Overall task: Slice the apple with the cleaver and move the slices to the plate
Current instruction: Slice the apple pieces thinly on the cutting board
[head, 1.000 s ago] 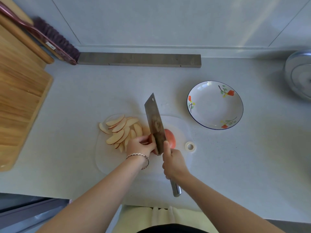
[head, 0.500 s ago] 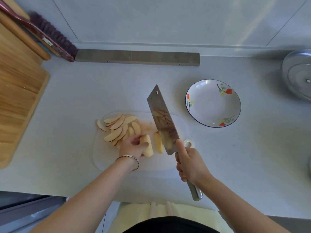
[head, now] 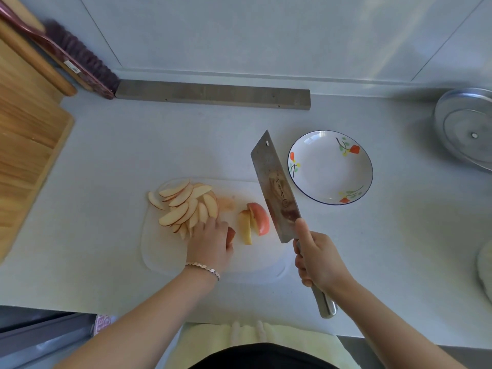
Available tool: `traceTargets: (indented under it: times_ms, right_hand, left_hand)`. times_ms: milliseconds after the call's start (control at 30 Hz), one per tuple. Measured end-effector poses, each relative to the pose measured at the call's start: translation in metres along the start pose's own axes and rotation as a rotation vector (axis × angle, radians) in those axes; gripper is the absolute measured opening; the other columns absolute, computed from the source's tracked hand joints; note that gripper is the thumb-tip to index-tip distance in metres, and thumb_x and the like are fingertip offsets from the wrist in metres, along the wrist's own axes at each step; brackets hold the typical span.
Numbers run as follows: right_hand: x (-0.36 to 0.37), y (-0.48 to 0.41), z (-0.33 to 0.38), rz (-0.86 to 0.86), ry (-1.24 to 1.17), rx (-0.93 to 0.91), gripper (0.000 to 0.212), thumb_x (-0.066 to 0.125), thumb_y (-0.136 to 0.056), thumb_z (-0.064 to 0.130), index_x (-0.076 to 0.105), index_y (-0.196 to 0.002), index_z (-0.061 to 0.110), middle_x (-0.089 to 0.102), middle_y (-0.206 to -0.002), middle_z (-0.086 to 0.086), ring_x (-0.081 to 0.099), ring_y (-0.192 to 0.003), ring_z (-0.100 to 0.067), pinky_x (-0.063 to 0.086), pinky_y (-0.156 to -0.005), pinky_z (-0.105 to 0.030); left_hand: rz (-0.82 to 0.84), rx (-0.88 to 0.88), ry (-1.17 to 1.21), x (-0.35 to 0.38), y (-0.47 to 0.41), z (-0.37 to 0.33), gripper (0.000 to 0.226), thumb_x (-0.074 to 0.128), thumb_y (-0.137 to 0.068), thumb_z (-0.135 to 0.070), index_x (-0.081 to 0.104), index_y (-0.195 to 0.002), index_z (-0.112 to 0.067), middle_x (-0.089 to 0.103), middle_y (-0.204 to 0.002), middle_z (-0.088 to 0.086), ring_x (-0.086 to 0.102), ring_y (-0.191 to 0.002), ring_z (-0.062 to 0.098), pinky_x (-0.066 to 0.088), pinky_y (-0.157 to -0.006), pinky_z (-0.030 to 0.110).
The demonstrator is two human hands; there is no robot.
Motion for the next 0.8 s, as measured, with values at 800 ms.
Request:
traceTargets:
  times_ms: [800]
  right_hand:
    - [0.047,0.007,-0.025,0.136,0.319,0.043,0.053,0.028,-0.094,0.056,0.03,-0.062,0.014,0.03,-0.051,0.0,0.027,-0.042,-0.015,0.026,-0.045,-0.024]
  left_hand:
    - [-0.065,-0.026,0.442,0.013,0.006,0.008,0.03,0.066,-0.082,-0.02,0.067,-0.111,-0.009,0.059,-0.123,0.002,0.056,-0.111,0.018,0.039,-0.088,0.019]
Point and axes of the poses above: each hand's wrist, its own y-axis away from the middle knuckle, its own x-axis out of the palm, z = x × y, the point moved 5 cm from there along -y, towards the middle knuckle
